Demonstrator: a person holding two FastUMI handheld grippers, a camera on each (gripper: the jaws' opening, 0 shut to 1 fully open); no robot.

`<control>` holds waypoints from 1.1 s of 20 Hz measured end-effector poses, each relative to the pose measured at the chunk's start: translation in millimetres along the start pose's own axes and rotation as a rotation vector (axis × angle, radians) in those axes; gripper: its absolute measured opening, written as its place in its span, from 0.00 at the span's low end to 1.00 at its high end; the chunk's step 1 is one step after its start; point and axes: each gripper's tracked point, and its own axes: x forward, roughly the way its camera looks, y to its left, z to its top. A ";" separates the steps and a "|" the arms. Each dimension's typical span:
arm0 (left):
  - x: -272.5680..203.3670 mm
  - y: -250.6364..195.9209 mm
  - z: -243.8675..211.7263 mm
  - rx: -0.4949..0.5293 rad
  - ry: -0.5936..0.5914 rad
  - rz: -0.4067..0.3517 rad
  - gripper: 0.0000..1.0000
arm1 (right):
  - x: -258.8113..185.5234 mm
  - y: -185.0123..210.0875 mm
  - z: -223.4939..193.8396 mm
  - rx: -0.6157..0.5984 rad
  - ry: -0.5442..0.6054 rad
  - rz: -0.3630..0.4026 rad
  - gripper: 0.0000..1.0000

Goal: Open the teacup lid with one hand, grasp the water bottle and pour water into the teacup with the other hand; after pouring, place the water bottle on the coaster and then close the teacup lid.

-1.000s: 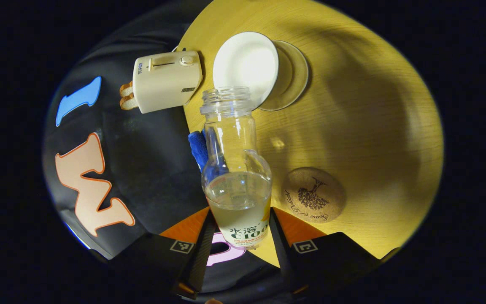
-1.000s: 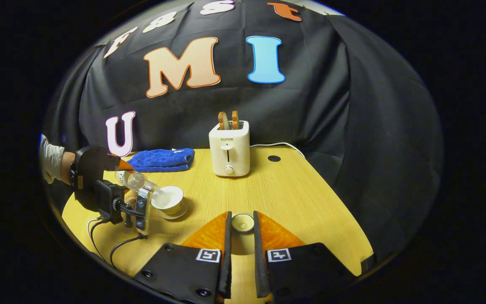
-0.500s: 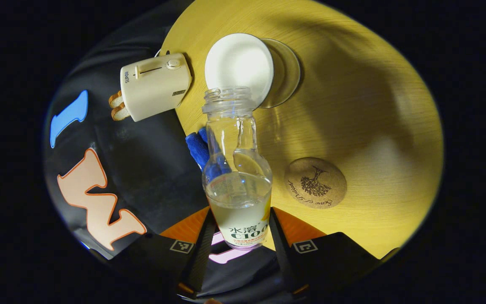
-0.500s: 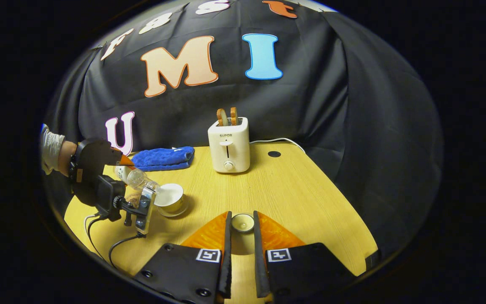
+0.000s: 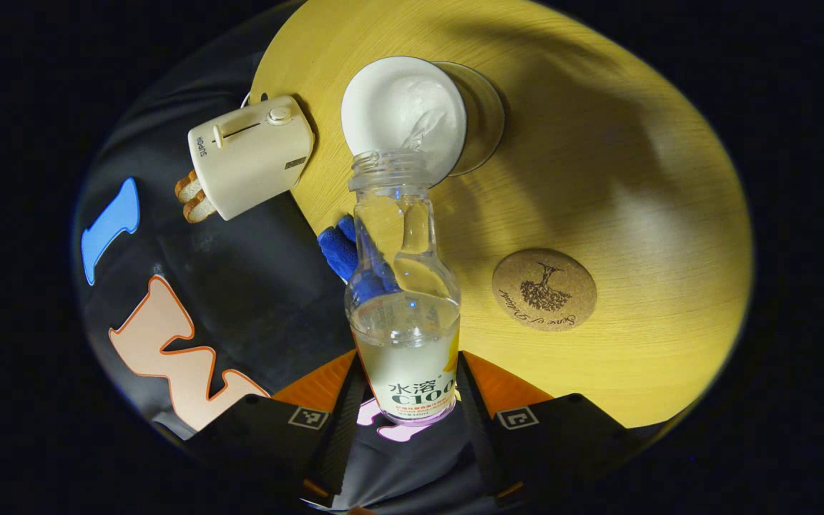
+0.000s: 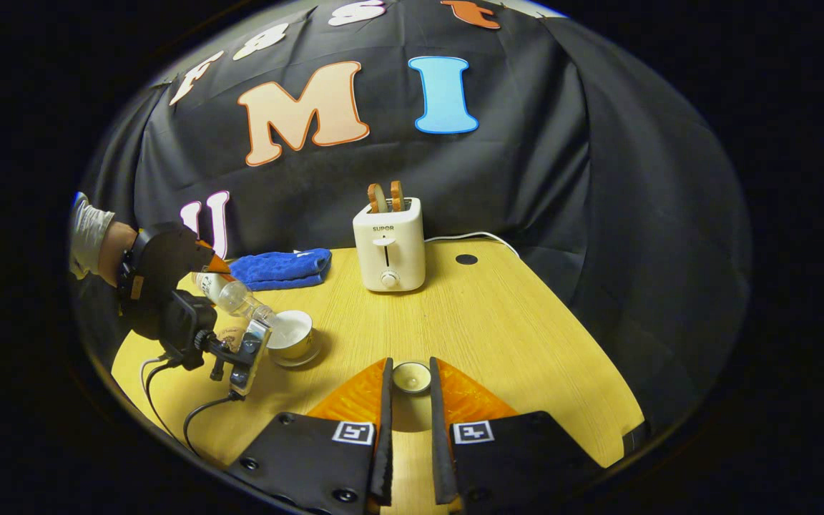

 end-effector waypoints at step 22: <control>-9.8 6.2 -2.7 0.069 0.039 -0.028 0.70 | 5.5 2.9 0.2 0.014 0.007 0.029 0.26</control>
